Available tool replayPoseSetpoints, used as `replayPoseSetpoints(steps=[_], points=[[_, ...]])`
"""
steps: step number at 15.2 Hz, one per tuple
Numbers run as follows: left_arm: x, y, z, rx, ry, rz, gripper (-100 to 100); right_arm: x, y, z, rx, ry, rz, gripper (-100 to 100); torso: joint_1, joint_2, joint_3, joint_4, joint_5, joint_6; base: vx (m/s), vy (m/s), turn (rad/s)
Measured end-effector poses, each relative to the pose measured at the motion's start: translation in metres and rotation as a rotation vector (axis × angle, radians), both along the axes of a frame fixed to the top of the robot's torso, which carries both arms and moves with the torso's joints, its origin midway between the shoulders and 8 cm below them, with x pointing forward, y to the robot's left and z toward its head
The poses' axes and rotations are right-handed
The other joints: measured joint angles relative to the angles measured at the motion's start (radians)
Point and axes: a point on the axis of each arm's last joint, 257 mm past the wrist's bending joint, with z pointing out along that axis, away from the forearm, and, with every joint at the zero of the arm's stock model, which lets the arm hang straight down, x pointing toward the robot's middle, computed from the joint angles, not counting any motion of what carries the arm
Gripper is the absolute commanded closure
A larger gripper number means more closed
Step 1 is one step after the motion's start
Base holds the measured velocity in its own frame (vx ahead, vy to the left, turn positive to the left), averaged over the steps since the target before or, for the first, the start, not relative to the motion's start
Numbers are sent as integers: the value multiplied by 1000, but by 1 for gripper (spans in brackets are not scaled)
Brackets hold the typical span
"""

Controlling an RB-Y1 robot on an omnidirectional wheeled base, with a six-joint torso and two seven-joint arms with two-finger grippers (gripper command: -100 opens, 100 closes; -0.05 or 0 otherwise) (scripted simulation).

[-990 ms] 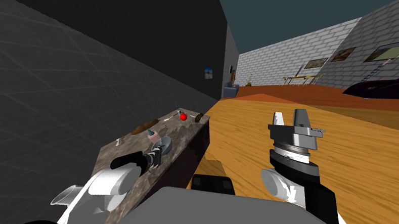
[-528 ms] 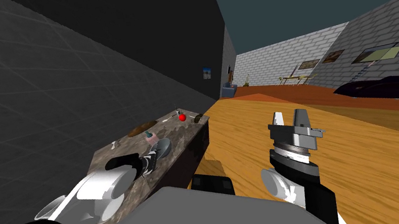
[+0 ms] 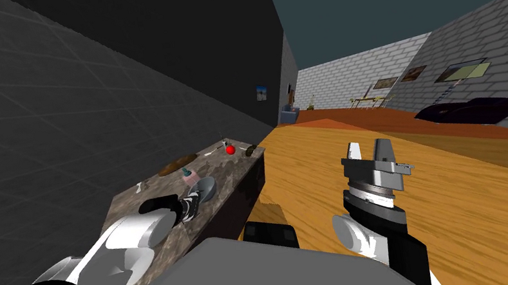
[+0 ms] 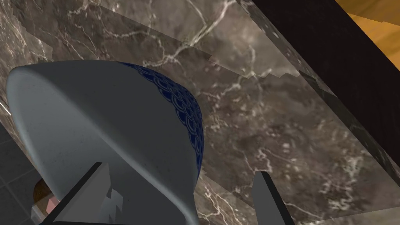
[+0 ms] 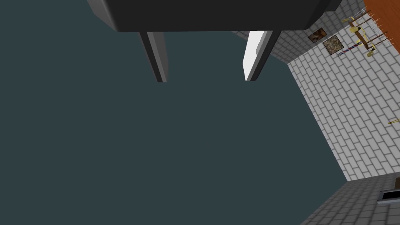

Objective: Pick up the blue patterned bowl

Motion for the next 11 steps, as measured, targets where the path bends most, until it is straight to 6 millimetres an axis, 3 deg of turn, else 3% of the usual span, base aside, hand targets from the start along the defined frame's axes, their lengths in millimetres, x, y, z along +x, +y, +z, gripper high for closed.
replayPoseSetpoints(steps=[1, 6, 11], points=[[1, 1, -1, 0, -1, 0, 100, 0, 0, 0, 0, 0, 0, 0, 0, 0, 0, 0, 0, 0, 0, 0, 0], [0, 0, -1, -2, 1, 1, 100, 0, 0, 0, 0, 0, 0, 0, 0, -1, 0, 0, -1, 0, 1, 1, 11], [-6, -8, 11, -1, 0, -14, 100, 0, 0, 0, 0, 0, 0, 0, 0, 0, 1, 1, -2, 0, 15, 12, 50]])
